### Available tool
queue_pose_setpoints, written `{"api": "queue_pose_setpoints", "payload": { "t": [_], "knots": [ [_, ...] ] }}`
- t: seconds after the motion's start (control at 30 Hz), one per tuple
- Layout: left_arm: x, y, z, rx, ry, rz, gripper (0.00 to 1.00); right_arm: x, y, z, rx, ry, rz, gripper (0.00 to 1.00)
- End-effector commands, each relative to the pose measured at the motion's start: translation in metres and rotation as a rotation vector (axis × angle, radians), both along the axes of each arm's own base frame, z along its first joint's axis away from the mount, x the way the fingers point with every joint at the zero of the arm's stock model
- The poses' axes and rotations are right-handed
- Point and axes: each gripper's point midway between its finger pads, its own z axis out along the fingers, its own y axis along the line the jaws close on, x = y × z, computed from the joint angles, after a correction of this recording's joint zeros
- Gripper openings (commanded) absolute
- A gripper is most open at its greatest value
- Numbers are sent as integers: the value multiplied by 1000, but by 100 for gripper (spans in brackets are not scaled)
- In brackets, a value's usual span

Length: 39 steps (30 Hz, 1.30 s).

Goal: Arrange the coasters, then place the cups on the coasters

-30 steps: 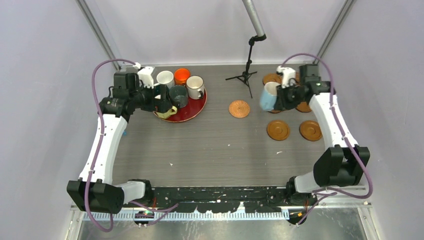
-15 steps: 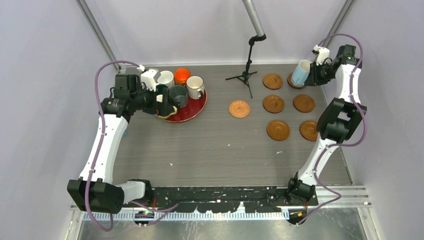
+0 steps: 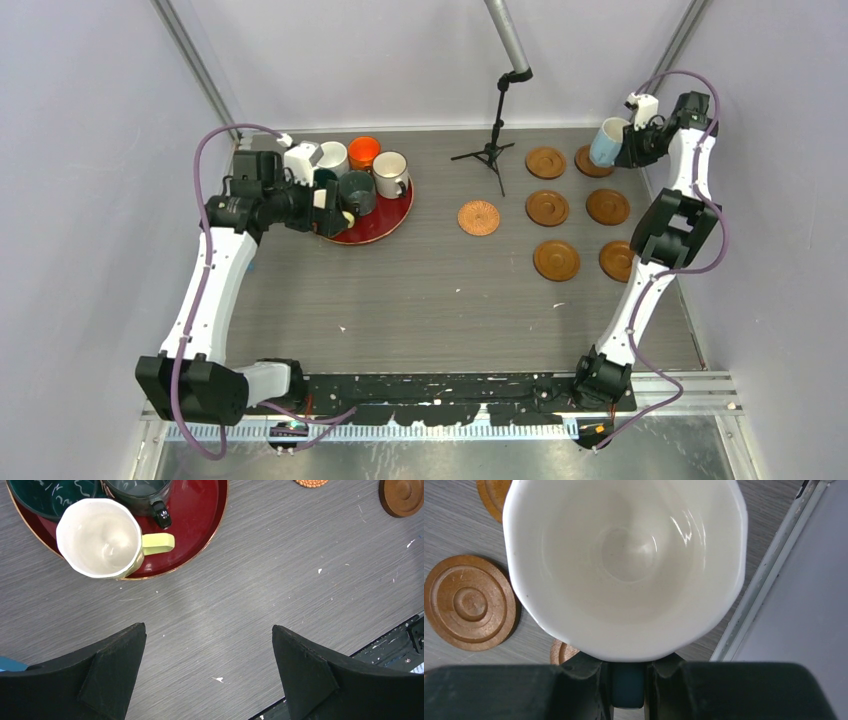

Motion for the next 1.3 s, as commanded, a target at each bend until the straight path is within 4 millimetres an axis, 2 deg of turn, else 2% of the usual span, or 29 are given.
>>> {"api": "queue_pose_setpoints", "payload": {
  "t": [0.0, 0.7, 0.97, 1.2, 1.27],
  "knots": [
    [0, 4, -3, 18, 4, 4, 100, 32, -5, 48, -76, -204, 43, 0],
    [5, 7, -11, 34, 17, 16, 100, 62, -7, 22, -134, -230, 34, 3],
    [5, 7, -14, 35, 25, 16, 100, 64, -9, 12, -141, -220, 40, 9],
    [6, 6, -12, 34, 24, 10, 100, 68, -12, 8, -156, -226, 40, 10],
    [7, 6, -12, 35, 25, 12, 100, 68, -13, 7, -162, -226, 40, 13]
  ]
}}
